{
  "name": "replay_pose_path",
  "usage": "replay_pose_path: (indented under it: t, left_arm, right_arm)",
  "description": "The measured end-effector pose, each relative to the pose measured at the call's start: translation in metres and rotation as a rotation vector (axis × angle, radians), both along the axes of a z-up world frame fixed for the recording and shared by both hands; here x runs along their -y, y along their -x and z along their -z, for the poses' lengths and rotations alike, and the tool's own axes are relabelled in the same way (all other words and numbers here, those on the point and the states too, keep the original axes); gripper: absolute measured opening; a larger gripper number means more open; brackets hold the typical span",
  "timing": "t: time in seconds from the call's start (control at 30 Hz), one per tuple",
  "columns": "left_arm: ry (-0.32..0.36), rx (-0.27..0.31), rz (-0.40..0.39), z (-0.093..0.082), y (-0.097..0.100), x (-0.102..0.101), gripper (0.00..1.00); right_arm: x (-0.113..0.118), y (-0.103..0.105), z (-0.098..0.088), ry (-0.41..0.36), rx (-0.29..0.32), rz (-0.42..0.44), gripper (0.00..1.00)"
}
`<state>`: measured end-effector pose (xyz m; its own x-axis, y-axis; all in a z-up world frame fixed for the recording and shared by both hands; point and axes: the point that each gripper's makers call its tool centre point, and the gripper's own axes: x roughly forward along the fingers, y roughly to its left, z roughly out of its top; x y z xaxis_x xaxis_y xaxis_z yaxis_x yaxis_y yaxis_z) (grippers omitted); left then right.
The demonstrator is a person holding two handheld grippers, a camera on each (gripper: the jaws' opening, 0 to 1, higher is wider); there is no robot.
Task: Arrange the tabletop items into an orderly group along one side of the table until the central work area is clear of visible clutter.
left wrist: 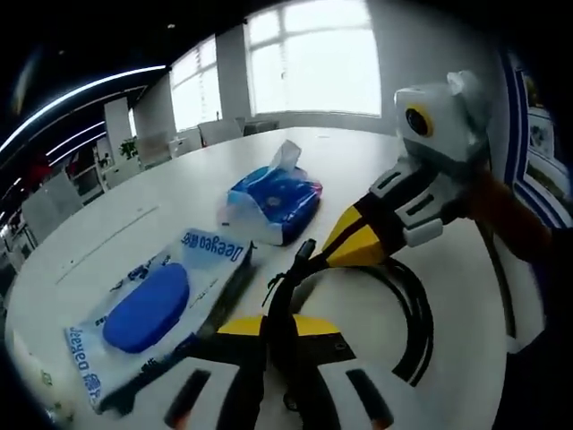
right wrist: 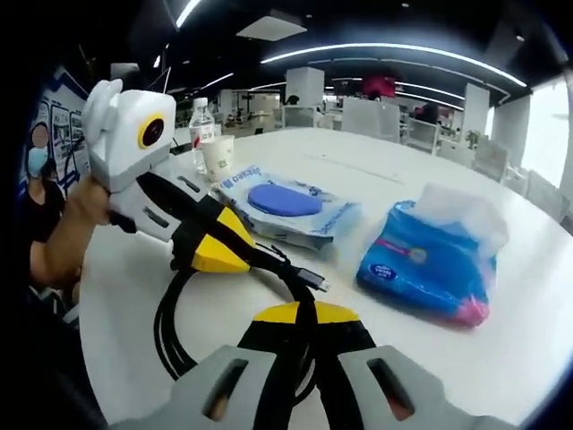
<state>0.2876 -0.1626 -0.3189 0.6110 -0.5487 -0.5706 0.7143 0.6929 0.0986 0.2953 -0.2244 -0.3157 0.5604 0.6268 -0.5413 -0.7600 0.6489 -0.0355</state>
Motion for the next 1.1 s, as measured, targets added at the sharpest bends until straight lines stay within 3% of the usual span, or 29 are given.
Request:
replay_pose_path:
  t: [0.37,0.6,0.83,0.93,1.0,1.1]
  left_arm:
    - [-0.069,0.035,0.015,0.004,0.000,0.001,0.08]
    - [-0.010,0.060,0.015,0.000,0.002,-0.003,0.12]
    - [0.066,0.082,0.018,-0.016,0.007,-0.013,0.18]
    - [0.065,0.084,0.024,-0.018,0.009,-0.017,0.29]
    - [0.076,0.096,0.018,-0.022,0.010,-0.018,0.30]
    - [0.100,0.117,0.035,-0.031,0.017,-0.017,0.36]
  right_arm:
    - [0.000,0.001,0.007,0.014,0.026,-0.030,0.01]
    - [0.001,0.004,0.005,0.017,0.040,-0.064,0.03]
    - [0.007,0.005,-0.006,0.022,0.078,-0.063,0.16]
    - [0.005,0.007,-0.009,0.022,0.092,-0.061,0.27]
    - [0.005,0.008,-0.013,0.027,0.115,-0.062,0.28]
    - [0.004,0.011,-0.020,0.023,0.130,-0.059,0.37]
